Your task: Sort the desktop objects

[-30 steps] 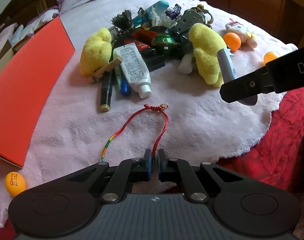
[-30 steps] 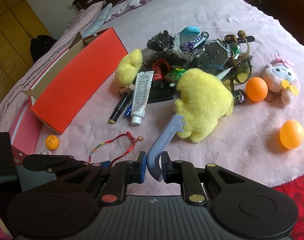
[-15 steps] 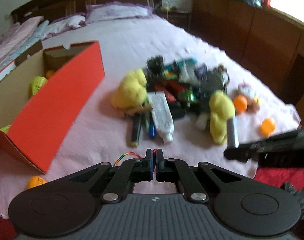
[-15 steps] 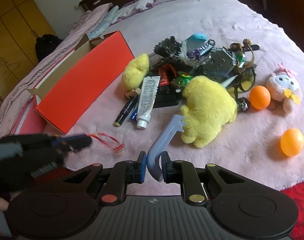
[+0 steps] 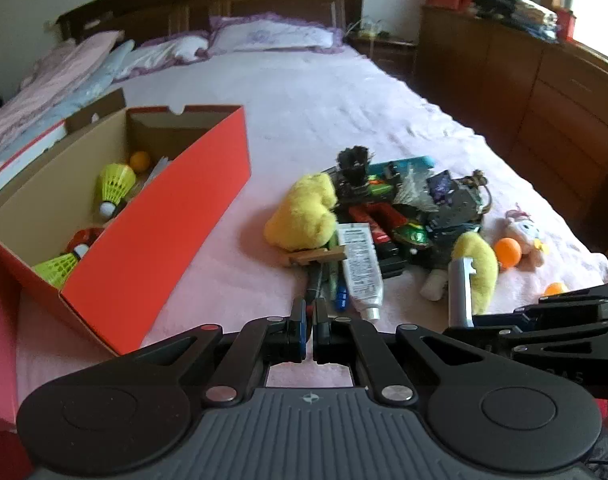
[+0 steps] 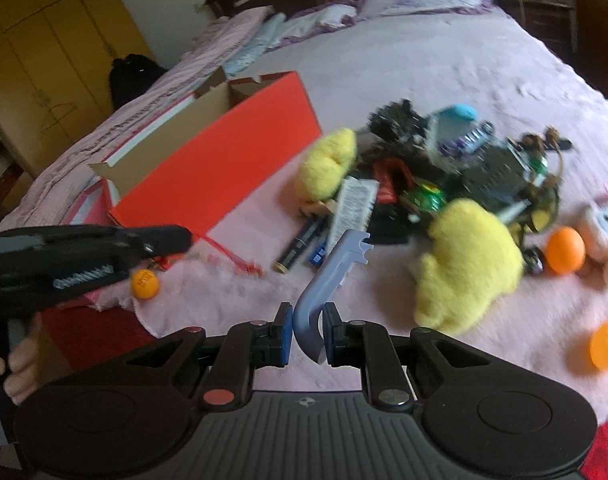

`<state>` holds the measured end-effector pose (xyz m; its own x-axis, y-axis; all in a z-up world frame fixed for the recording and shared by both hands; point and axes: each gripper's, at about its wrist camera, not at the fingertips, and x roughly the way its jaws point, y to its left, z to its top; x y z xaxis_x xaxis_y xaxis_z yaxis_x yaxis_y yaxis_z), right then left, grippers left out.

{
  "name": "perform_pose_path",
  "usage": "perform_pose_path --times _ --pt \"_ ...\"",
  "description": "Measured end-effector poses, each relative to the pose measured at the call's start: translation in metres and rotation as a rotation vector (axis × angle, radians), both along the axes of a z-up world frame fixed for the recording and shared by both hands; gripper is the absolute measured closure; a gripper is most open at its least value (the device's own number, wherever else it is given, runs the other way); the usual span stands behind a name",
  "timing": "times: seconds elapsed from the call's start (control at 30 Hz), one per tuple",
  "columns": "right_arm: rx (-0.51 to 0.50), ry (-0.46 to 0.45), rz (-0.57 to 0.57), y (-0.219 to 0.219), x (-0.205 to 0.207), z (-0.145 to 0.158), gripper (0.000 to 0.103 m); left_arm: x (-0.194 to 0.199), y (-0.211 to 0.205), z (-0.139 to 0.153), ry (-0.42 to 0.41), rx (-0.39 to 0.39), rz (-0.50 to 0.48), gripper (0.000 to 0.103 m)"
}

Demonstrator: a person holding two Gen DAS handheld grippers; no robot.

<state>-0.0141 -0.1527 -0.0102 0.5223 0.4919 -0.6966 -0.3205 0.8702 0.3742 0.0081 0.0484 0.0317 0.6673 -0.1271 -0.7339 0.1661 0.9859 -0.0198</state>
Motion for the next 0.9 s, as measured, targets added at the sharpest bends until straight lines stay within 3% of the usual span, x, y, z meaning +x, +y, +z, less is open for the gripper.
perform_pose_path --times 0.47,0.9 --pt "-0.027 -0.098 0.133 0.047 0.047 0.040 0.086 0.026 0.035 0.016 -0.030 -0.021 0.142 0.097" --pt "-0.031 -0.148 0.200 0.087 0.080 0.068 0.086 0.047 0.064 0.050 -0.107 -0.020 0.183 0.097"
